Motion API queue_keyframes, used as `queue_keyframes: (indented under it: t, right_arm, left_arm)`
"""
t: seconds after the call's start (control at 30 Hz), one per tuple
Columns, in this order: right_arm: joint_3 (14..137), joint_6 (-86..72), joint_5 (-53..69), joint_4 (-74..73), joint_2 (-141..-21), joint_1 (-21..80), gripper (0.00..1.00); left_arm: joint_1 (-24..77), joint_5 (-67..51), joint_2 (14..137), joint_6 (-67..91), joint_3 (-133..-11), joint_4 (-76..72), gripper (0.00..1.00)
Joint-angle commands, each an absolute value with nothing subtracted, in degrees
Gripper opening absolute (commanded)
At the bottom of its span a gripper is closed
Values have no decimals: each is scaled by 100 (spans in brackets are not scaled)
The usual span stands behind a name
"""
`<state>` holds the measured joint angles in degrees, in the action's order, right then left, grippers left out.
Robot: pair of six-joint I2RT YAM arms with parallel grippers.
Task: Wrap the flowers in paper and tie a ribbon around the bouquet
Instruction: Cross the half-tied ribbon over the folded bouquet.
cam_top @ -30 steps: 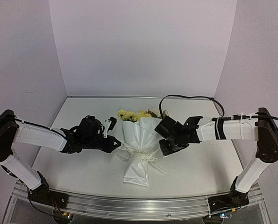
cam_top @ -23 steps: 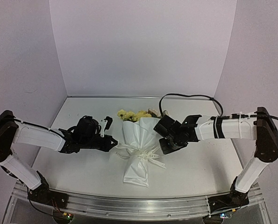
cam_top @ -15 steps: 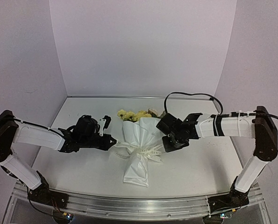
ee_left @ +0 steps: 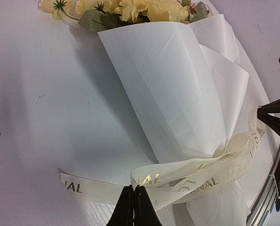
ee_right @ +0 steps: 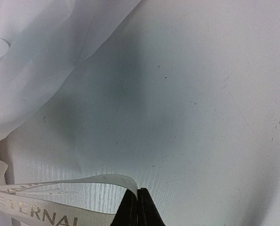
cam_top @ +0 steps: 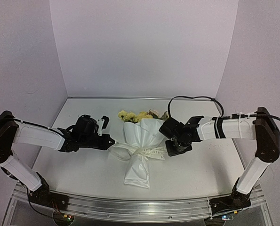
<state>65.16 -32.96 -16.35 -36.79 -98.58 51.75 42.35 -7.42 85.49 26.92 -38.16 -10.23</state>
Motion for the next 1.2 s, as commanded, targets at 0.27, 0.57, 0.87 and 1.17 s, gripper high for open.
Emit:
queue_keyframes:
  t: [0.27,0.57,0.87,1.17]
  right_arm:
    - [7316,-2963,-1538,-3915,-10231,4666,0]
    - [8062,-2483,-414,-3824,-10816,4489,0]
    - [7881,-2713,-129,-3812,-10854,4164,7]
    - [7552,-2132,970,-3492,-10285,4150,36]
  left_arm:
    - [4122,-775,8579,2564,-4228,-823,0]
    - [4104,-803,8970,2470,-4719,-564,0]
    - [3911,-889,9067,2567,-4828,-348,0]
    - [3909,-1291,9181,2460,-5029,-304,0]
